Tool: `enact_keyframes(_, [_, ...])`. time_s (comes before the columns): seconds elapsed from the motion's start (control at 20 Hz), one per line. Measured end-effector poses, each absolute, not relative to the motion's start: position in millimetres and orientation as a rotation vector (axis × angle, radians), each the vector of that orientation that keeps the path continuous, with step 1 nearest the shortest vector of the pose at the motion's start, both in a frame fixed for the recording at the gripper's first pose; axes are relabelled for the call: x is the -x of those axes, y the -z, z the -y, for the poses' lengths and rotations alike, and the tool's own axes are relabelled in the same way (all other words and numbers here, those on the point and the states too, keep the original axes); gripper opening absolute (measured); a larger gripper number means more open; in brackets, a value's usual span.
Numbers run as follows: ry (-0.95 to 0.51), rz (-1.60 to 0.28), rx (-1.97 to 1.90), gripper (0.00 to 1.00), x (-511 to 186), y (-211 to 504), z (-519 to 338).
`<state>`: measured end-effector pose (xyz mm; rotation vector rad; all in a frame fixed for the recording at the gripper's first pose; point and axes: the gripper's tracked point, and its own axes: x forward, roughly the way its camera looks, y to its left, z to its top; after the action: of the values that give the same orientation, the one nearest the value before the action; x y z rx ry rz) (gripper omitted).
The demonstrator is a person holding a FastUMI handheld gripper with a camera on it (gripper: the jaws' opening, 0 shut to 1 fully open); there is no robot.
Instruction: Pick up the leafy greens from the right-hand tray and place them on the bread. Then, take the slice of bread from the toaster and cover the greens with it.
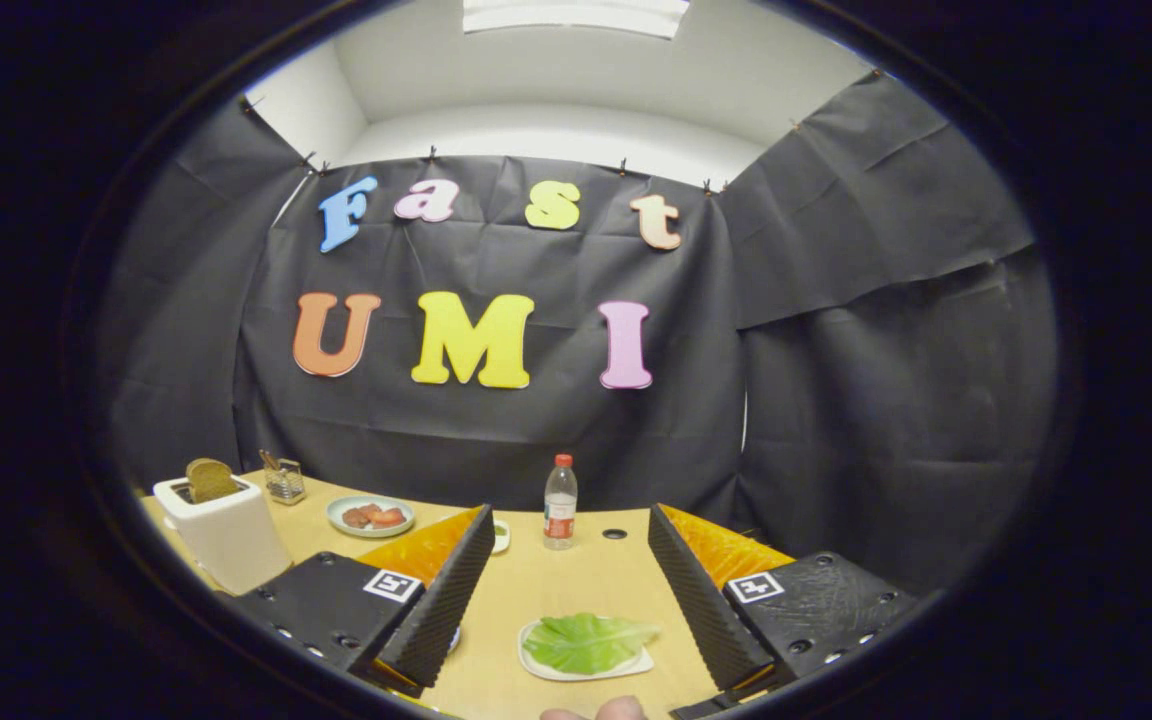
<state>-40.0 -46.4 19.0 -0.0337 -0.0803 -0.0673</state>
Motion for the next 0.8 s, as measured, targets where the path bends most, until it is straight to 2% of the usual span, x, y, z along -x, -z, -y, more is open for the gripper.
enact_keyframes(0.25, [0.016,0.058,0.049,0.95,41.6,-15.6,50.7])
enact_keyframes(0.8, [0.065,-0.280,-0.163,0.95,-0.2,91.9,134.5])
